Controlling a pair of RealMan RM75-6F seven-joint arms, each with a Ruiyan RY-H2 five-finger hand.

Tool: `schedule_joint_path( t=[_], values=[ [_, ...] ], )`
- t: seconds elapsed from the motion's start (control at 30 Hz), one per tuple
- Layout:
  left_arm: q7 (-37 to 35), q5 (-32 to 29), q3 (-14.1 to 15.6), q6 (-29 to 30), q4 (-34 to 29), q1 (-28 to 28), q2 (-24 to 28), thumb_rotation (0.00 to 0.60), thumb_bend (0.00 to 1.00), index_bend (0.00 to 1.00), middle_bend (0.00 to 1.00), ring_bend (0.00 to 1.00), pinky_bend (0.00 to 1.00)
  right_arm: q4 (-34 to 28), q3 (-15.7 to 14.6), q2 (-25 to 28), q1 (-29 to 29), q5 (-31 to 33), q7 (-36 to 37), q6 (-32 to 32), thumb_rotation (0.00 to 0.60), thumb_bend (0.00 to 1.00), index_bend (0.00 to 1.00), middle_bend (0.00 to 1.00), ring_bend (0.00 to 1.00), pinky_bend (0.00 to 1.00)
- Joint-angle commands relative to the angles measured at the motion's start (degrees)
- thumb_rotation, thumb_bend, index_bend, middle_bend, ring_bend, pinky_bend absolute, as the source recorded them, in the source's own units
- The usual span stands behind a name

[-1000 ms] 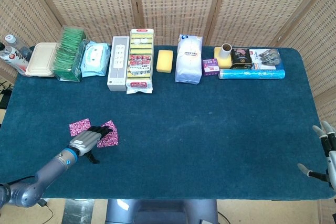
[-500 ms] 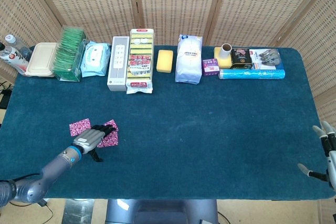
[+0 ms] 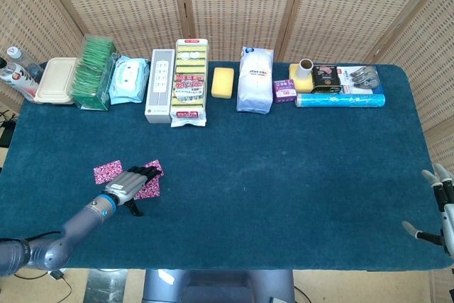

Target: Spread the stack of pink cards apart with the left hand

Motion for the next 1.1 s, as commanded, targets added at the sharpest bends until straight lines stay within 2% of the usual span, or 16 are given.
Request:
schedule_joint_path(
  t=[0.03, 0.4, 0.7, 0.87, 1.1],
  values=[
    [0.5, -0.9, 0.1, 0.1, 0.0, -0.7, -0.4, 0.600, 0.01, 0.00, 0.00, 0.00, 0.04, 0.0, 0.0, 0.0, 0.0, 0.0, 0.0, 0.0, 0.600, 0.00, 0.08, 0.00, 0.00, 0.00],
    [1.9, -3.1, 0.0, 1.3, -0.8, -2.7, -1.1, 0.600, 0.01, 0.00, 0.00, 0.00, 0.04, 0.1, 0.1, 0.1, 0.0, 0.3, 0.3, -0.1, 0.600, 0.00, 0.08, 0.00, 0.00, 0.00],
    [0.3, 0.5, 0.3, 2.3, -4.7, -1.6, 1.5, 0.600, 0.01, 0.00, 0.00, 0.00, 0.04, 0.1, 0.1, 0.1, 0.0, 0.3, 0.5, 0.0, 0.600, 0.00, 0.08, 0.00, 0.00, 0.00],
    [0.7, 1.9, 2.0, 2.6, -7.1, -0.8, 3.2, 0.600, 0.01, 0.00, 0.00, 0.00, 0.04, 0.2, 0.2, 0.1, 0.0, 0.3, 0.7, 0.0, 0.600, 0.00, 0.08, 0.00, 0.00, 0.00],
    [-1.0, 1.5, 2.2, 1.2, -4.6, -0.4, 2.0, 0.600, 0.01, 0.00, 0.00, 0.00, 0.04, 0.1, 0.1, 0.2, 0.0, 0.3, 0.6, -0.1, 0.600, 0.00, 0.08, 0.00, 0.00, 0.00]
  ],
)
